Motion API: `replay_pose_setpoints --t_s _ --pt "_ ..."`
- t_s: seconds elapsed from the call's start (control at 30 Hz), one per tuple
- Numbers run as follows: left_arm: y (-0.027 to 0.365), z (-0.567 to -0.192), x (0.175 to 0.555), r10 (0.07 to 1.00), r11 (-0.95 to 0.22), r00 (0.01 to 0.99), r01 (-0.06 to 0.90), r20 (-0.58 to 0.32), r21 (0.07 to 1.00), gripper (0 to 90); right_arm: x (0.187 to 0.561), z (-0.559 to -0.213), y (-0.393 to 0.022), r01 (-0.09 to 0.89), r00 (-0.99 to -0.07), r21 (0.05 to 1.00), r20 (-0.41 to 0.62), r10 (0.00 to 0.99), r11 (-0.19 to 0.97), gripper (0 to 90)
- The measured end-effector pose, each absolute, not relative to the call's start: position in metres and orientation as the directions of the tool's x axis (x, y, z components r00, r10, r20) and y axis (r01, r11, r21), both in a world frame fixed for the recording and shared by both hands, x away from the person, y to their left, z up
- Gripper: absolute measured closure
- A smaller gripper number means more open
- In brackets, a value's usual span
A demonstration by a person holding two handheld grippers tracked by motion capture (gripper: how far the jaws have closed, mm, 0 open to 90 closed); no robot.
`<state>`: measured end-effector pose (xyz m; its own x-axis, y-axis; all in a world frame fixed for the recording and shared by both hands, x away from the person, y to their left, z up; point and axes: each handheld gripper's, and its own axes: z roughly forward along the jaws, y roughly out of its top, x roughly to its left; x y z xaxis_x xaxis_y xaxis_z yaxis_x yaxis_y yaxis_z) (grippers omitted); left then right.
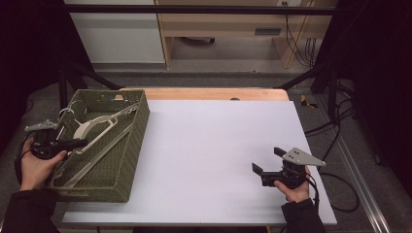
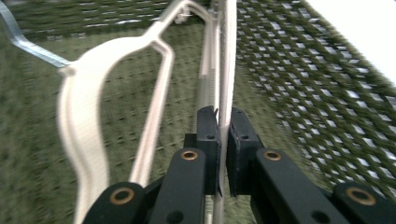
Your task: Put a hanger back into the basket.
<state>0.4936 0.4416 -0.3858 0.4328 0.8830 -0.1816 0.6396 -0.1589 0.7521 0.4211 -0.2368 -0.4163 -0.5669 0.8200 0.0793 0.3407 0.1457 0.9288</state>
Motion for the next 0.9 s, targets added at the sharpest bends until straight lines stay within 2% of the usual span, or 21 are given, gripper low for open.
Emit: replay_pose_setpoints --t_s 0.17,0.4,0.5,0.57,0.6,0.63,0.9 --pt "0.445 -0.391 0.497 0.939 -0.160 0.326 0.691 -0.106 0.705 75.8 0.421 -0.416 -0.236 0.342 -0.569 0.928 0.079 0.818 0.148 1.7" --pt "0.447 -0.394 0.497 0.966 -0.124 0.245 0.720 -0.082 0.683 53.8 0.421 -0.417 -0.236 0.343 -0.566 0.928 0.081 0.821 0.145 1.7" --pt "0.448 -0.392 0.495 0.967 -0.123 0.243 0.703 -0.074 0.700 44.5 0.421 -0.416 -0.236 0.344 -0.566 0.928 0.084 0.820 0.142 1.7" --pt "0.447 -0.388 0.493 0.966 -0.104 0.242 0.697 -0.096 0.710 43.5 0.422 -0.417 -0.236 0.344 -0.567 0.928 0.082 0.820 0.145 1.7" --pt "0.446 -0.384 0.491 0.966 -0.097 0.239 0.688 -0.098 0.719 38.4 0.421 -0.417 -0.236 0.345 -0.567 0.927 0.082 0.820 0.145 1.7" --pt "0.444 -0.381 0.490 0.967 -0.096 0.239 0.677 -0.094 0.729 38.4 0.421 -0.417 -0.236 0.345 -0.567 0.927 0.082 0.820 0.145 1.7" --pt "0.407 -0.350 0.466 0.914 -0.103 0.388 0.509 -0.121 0.855 21.2 0.421 -0.415 -0.236 0.334 -0.572 0.931 0.080 0.817 0.143 1.0"
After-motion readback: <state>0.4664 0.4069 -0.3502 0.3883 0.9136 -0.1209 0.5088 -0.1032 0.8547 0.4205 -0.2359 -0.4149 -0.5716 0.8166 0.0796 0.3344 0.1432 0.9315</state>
